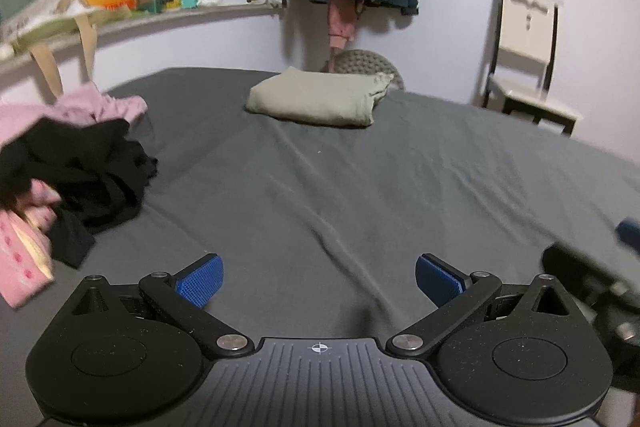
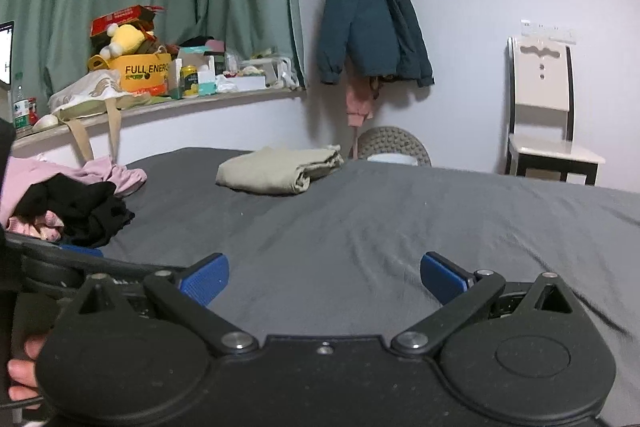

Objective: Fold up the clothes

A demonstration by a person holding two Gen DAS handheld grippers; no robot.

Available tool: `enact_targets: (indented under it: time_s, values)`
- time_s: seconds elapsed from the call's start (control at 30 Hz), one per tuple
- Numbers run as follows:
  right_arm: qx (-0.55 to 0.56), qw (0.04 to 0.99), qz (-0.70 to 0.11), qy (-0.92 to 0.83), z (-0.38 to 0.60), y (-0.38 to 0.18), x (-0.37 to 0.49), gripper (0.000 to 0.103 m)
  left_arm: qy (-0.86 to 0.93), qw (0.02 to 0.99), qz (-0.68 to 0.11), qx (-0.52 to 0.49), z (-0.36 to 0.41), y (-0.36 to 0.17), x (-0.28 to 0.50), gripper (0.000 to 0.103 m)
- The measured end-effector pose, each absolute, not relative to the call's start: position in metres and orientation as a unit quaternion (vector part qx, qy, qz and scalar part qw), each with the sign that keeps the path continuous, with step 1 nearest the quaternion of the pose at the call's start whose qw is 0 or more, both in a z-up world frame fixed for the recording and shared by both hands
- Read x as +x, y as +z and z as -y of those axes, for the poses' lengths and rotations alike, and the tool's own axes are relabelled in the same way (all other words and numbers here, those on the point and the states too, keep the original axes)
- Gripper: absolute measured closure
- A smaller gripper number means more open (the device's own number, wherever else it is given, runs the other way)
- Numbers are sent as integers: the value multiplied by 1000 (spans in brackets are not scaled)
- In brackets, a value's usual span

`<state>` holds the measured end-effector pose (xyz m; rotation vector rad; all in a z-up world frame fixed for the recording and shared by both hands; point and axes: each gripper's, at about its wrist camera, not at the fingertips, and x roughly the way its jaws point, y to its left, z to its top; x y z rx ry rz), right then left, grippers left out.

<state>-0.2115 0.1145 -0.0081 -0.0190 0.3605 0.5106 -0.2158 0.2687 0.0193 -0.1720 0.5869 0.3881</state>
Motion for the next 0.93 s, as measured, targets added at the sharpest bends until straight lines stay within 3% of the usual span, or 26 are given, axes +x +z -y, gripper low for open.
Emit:
enact_targets:
  time_s: [0.93]
  values:
    - [-31,939,-236,250,-123,-19,-199,0,197,928,-309,-64,-261,14,-207,0]
